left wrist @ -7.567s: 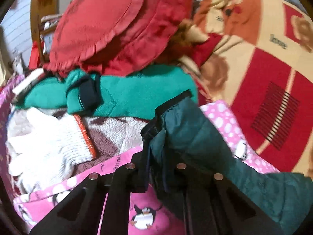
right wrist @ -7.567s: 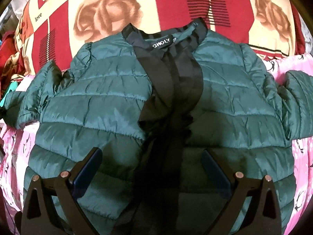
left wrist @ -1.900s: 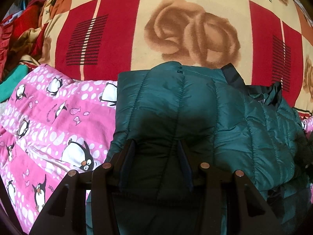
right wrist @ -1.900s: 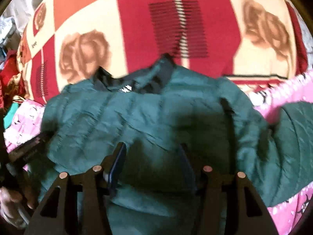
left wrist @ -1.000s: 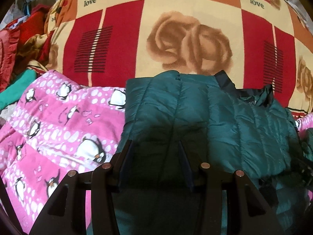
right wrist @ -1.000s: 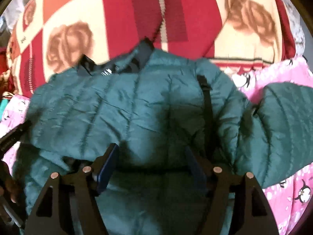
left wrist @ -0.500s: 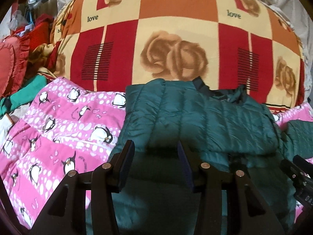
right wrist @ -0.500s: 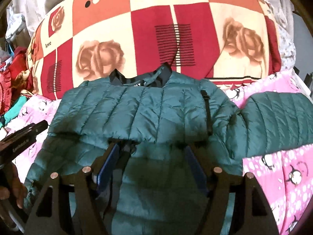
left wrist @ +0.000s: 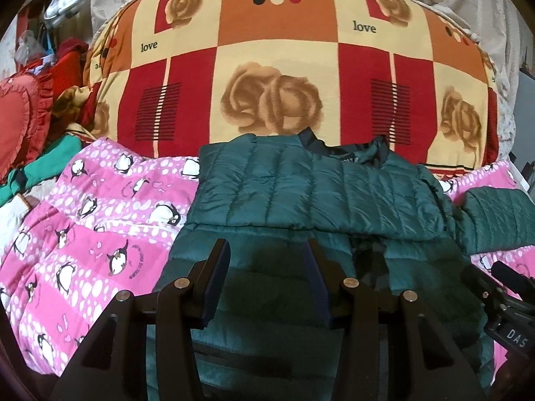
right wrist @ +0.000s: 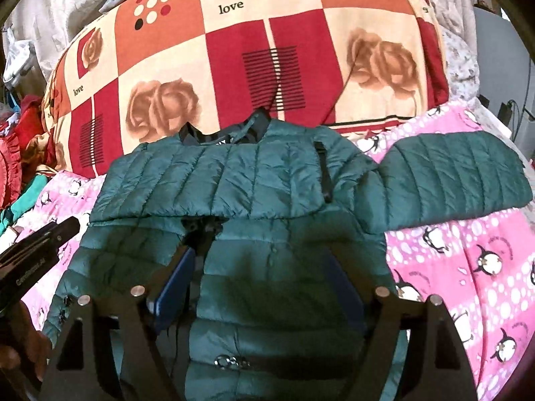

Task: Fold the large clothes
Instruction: 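Move the right tool to the cuff of the other sleeve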

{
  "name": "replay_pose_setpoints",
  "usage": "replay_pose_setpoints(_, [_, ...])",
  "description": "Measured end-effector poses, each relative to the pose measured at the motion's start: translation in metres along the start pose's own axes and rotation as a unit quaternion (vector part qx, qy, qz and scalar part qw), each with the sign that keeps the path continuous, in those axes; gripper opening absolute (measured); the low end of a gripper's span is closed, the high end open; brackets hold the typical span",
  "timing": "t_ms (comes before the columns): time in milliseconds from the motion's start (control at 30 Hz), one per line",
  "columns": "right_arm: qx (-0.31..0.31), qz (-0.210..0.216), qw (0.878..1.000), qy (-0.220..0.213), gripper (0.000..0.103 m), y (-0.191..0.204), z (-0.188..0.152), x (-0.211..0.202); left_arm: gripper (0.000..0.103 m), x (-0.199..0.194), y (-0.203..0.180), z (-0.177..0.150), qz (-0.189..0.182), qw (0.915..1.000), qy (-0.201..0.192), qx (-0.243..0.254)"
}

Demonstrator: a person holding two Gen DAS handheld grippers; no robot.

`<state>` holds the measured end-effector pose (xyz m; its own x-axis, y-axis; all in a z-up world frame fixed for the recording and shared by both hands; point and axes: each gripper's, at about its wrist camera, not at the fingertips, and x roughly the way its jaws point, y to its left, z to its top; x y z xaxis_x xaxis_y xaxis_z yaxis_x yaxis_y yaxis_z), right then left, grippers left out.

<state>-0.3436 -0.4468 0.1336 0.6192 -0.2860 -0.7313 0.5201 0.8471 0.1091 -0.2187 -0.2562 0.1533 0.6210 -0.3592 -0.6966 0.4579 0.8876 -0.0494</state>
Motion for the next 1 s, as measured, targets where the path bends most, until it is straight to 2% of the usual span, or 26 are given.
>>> replay_pose_setpoints(633, [0.016, -0.011, 1.0, 0.012, 0.083, -0.016, -0.01, -0.007, 0.017, -0.013, -0.024, -0.014, -0.003, 0.9999, 0.004, 0.011])
replay_pose_setpoints(1000, [0.025, -0.019, 0.999, 0.016, 0.083, -0.03, -0.012, -0.003, 0.017, -0.007, -0.038, -0.017, -0.012, 0.9996, 0.021, 0.012])
